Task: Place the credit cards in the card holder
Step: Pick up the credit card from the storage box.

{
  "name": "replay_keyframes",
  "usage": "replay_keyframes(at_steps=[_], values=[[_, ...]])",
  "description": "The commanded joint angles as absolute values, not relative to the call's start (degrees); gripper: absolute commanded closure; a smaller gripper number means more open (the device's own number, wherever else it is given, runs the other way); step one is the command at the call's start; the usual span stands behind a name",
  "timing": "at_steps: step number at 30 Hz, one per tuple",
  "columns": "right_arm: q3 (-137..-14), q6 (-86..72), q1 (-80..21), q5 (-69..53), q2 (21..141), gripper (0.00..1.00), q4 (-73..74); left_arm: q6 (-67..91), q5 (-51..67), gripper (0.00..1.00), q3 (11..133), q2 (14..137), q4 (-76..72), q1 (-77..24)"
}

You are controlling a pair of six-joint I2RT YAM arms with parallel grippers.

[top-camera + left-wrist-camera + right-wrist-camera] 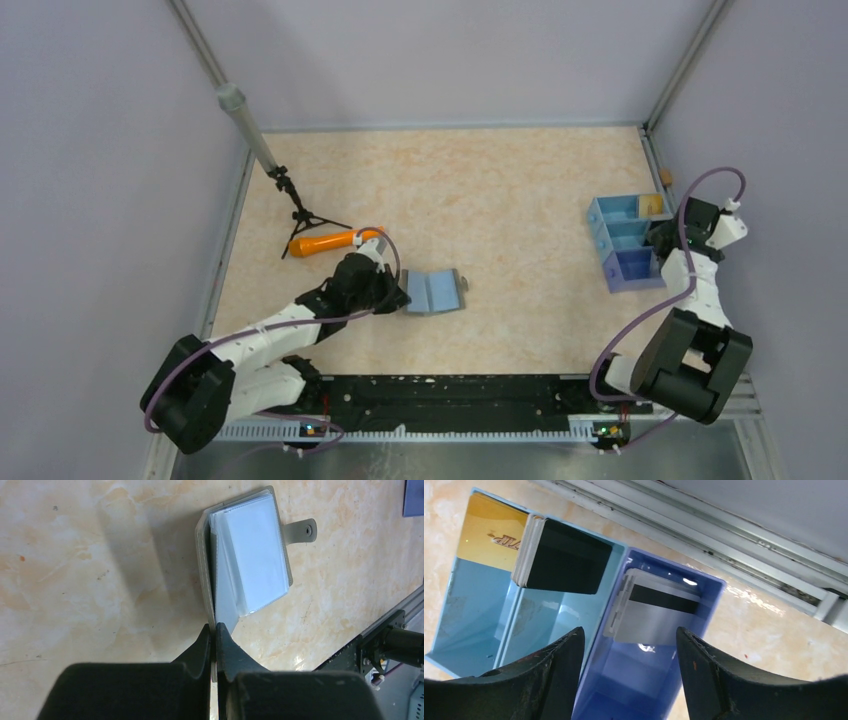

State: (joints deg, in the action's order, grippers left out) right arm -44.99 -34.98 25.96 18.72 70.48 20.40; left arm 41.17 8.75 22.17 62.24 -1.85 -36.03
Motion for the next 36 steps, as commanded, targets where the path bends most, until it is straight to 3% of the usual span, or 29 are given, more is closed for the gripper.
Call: replay_keyframes(at_steps=[1,13,20,36], values=[[-45.7,-35.0,26.4,16.5,73.0,0.34,13.6,39.6,6.5,1.00,24.4,61.0,-0.3,-35.6],[-47.7,-35.8,26.4,17.6,79.7,0.37,13.0,39.2,6.5,1.00,24.6,61.8,-0.4,-35.3],[-48.2,-35.3,26.4,17.2,80.5,0.55,12.1,39.5,7.1,1.00,24.8,62.7,-1.3,-35.1],[-50.0,-34.9,26.4,15.6,79.4,0.69,11.5,40.1,8.0,1.00,24.5,62.9,-2.0,-35.0]])
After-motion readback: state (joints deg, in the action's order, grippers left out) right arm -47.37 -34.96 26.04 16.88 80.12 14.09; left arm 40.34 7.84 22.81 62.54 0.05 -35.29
